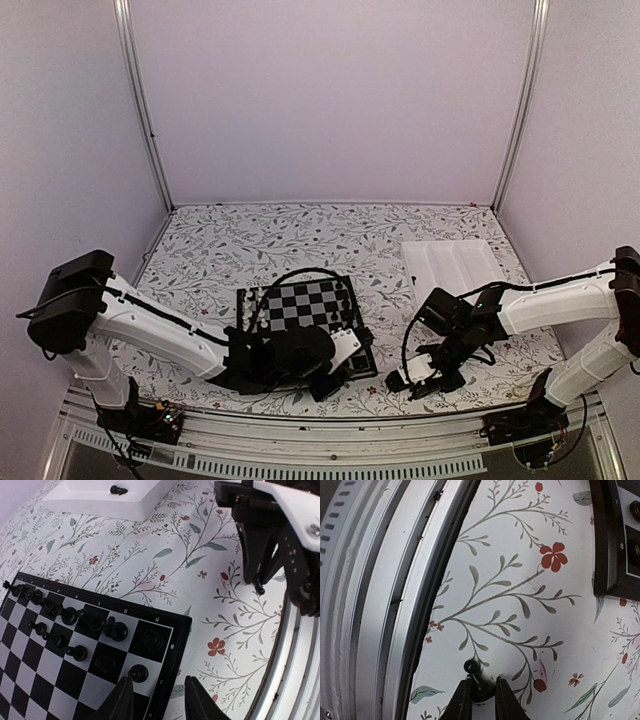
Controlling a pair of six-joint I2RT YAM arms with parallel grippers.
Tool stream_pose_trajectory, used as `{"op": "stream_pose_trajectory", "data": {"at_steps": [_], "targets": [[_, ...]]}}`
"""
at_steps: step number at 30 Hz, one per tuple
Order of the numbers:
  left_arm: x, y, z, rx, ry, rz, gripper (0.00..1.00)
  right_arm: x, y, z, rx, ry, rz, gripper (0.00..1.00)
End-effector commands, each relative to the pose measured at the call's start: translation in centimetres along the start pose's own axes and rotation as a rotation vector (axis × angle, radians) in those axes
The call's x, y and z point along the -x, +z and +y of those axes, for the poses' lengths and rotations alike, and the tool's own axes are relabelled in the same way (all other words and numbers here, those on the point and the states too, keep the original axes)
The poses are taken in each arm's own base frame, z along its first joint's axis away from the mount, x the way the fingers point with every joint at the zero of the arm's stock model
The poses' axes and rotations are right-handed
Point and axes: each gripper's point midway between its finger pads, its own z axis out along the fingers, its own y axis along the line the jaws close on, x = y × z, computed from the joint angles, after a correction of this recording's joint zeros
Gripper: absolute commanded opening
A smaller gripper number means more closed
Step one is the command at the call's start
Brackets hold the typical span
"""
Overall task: Set up the chess pieces on the board
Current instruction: Pick up the chess piece at the center of the board.
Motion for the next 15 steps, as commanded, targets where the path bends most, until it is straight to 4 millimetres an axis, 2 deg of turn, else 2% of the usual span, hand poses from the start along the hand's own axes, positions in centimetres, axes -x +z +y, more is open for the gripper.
{"op": "stream_pose_trajectory", "data": {"at_steps": [1, 4, 7, 11, 15], "targets": [[2.5, -1.5, 0.8, 0.034, -0.046, -0.085, 0.38, -0.5, 0.0, -0.1, -0.008, 0.011, 0.042, 0.13], [4.4, -2.5, 1.5, 0.063, -0.086, -0.145, 0.38, 1.3, -1.2, -1.0, -0.031, 0.024, -0.014, 0.09], [6.6, -3.7, 2.7, 0.120, -0.130, -0.208, 0.42, 5.0, -4.2, -2.4, -0.040, 0.063, -0.180, 0.07], [9.9, -5.7, 2.9, 0.102, -0.172, -0.331, 0.43, 8.7, -10.2, -5.6, -0.057, 0.157, -0.442, 0.06], [13.0, -7.2, 1.6, 0.011, -0.129, -0.431, 0.43, 11.2, -16.2, -7.4, 0.009, 0.221, -0.706, 0.06]]}}
